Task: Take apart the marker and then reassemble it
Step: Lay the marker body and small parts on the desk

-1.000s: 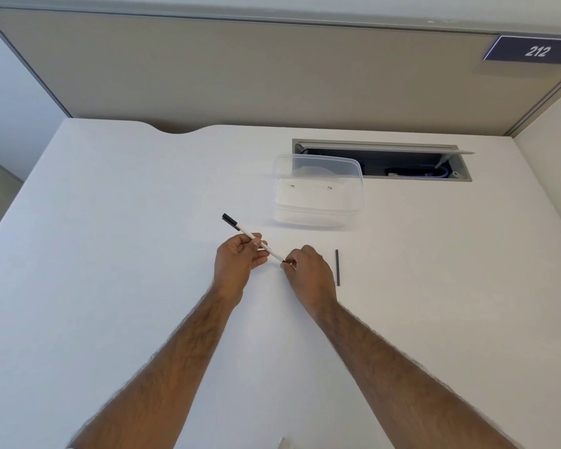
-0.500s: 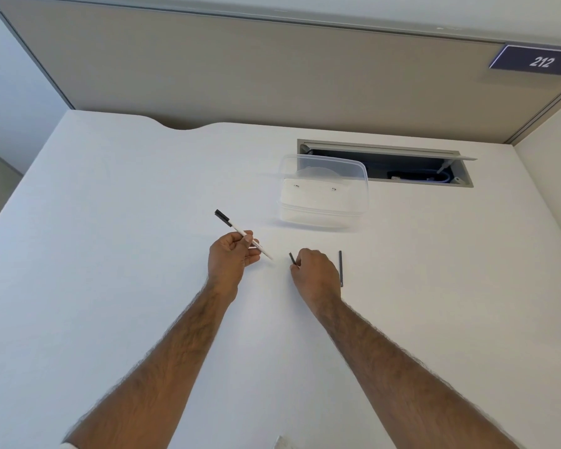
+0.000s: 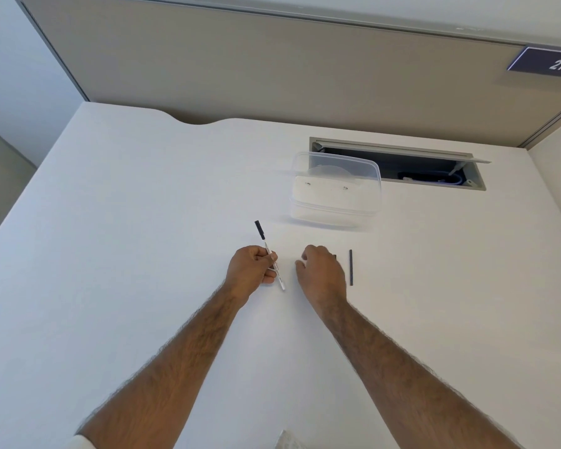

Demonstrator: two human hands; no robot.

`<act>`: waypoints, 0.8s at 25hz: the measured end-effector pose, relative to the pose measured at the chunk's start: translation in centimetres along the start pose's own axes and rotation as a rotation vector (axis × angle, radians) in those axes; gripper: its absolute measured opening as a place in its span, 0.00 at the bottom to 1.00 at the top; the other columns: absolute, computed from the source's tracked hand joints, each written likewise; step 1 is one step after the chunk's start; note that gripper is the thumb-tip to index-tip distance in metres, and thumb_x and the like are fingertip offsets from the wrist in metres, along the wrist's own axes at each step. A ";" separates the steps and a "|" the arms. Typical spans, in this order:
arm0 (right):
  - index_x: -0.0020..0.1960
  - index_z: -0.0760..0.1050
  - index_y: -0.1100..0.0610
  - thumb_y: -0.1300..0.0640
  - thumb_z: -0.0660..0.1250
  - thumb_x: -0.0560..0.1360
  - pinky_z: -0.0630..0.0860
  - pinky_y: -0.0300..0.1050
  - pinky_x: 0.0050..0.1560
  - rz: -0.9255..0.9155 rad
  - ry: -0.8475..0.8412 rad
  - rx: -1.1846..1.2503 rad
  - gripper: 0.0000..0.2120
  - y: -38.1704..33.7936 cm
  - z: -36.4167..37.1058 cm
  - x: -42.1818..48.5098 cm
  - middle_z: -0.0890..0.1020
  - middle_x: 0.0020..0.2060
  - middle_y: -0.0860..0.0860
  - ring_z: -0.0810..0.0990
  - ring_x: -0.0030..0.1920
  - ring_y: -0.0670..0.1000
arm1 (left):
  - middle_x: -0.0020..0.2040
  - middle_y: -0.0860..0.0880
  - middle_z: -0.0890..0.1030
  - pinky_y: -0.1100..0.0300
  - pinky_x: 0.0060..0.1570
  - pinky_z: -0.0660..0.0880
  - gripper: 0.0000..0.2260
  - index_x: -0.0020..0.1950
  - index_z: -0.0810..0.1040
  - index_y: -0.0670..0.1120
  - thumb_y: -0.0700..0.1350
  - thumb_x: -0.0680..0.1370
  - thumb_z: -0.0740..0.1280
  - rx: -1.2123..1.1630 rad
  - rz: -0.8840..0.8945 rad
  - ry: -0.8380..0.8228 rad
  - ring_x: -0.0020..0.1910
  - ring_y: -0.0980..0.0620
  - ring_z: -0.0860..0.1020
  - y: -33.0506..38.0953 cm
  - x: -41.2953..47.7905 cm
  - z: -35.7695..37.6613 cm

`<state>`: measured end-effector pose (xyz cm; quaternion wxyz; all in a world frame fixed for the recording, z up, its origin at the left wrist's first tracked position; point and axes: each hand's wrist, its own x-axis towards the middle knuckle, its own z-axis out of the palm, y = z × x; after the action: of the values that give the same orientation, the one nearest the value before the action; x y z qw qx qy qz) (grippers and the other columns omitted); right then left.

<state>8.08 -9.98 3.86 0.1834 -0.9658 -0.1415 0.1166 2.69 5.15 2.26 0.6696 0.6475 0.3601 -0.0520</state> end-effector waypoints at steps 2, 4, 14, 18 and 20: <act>0.53 0.77 0.57 0.50 0.64 0.79 0.77 0.50 0.47 -0.049 -0.042 0.097 0.11 -1.0 0.6 -1.3 0.80 0.49 0.52 0.80 0.49 0.55 | 0.41 0.41 0.85 0.53 0.41 0.84 0.09 0.49 0.81 0.35 0.41 0.80 0.71 0.032 -0.013 -0.032 0.35 0.49 0.83 -0.1 -0.1 0.3; 0.52 0.77 0.56 0.50 0.63 0.79 0.77 0.50 0.44 -0.047 -0.058 0.131 0.10 -1.9 1.2 -2.2 0.82 0.48 0.52 0.81 0.47 0.55 | 0.41 0.41 0.86 0.49 0.46 0.85 0.09 0.49 0.82 0.33 0.40 0.80 0.70 0.064 -0.023 -0.069 0.38 0.47 0.84 -0.2 -0.3 0.6; 0.44 0.76 0.56 0.55 0.65 0.74 0.75 0.47 0.34 0.207 -0.048 0.279 0.04 -2.6 1.6 -2.1 0.82 0.38 0.50 0.80 0.39 0.53 | 0.41 0.41 0.87 0.53 0.41 0.85 0.07 0.44 0.84 0.35 0.38 0.78 0.70 0.202 -0.019 0.000 0.36 0.49 0.85 0.0 -0.3 2.4; 0.41 0.73 0.55 0.58 0.64 0.72 0.67 0.43 0.30 0.268 -0.059 0.291 0.02 -2.5 1.8 -2.0 0.81 0.38 0.50 0.79 0.37 0.53 | 0.38 0.48 0.86 0.63 0.31 0.78 0.04 0.40 0.84 0.41 0.37 0.74 0.73 0.242 0.005 0.099 0.34 0.54 0.84 -0.1 -0.4 3.4; 0.42 0.74 0.56 0.58 0.64 0.72 0.70 0.44 0.31 0.285 -0.052 0.288 0.02 -2.4 1.9 -1.9 0.82 0.39 0.51 0.80 0.38 0.53 | 0.37 0.50 0.86 0.64 0.31 0.76 0.05 0.38 0.84 0.43 0.37 0.74 0.73 0.262 0.013 0.112 0.36 0.55 0.83 -0.1 -0.5 3.8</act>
<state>5.21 -7.82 3.41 0.2976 -0.9365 0.0102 0.1851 3.89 1.53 2.10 0.5584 0.7336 0.3830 -0.0581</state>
